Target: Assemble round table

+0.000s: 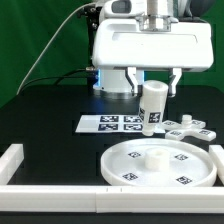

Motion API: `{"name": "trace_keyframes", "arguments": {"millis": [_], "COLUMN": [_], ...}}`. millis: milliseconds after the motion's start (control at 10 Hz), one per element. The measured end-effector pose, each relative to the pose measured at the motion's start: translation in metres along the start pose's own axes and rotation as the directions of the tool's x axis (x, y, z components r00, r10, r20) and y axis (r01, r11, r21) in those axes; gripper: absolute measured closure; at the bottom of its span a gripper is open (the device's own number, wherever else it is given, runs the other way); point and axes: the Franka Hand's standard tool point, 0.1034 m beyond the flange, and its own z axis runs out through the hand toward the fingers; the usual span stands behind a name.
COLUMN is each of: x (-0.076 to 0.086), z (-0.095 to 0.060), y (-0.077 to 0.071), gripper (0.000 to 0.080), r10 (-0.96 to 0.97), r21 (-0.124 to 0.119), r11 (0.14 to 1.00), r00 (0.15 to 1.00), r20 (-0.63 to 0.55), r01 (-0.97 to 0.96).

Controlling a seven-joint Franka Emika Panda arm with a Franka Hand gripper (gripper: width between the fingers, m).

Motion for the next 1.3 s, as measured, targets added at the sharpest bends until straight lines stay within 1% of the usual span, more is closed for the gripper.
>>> {"name": "trace_keyframes", "arguments": {"millis": [100,200,300,400,500,700,1200,1300], "x": [-0.001,-0.008,-0.012,-0.012,-0.012,-0.004,-0.016,-0.016], "z": [-0.001,0.003,0.006,0.007,0.008,0.013,0.022,0.023], "y": [0.008,0.009,0.008,0.005,-0.004,-0.020,-0.023,-0.023], "gripper": [0.0394,0.0394,0.0394,0.0394,0.0394,0.0394,0.0394,0.0394], "r10": [-0.006,-0.006,-0.005,-0.003,-0.002,0.013,0.001,0.001], "r21": [-0.032,-0.035,-0.029,-0.023,-0.006,0.005,0.008,0.007], "r11": [0.999,0.999,1.000,1.000,1.000,1.000,1.000,1.000], "r00": [0.997,0.998,0.999,0.999,1.000,0.999,1.000,1.000], "r20": [-0.072,-0.063,-0.041,-0.034,-0.018,-0.051,-0.024,-0.026], "r01": [0.004,0.004,0.004,0.002,0.002,-0.013,-0.001,0.000]}}
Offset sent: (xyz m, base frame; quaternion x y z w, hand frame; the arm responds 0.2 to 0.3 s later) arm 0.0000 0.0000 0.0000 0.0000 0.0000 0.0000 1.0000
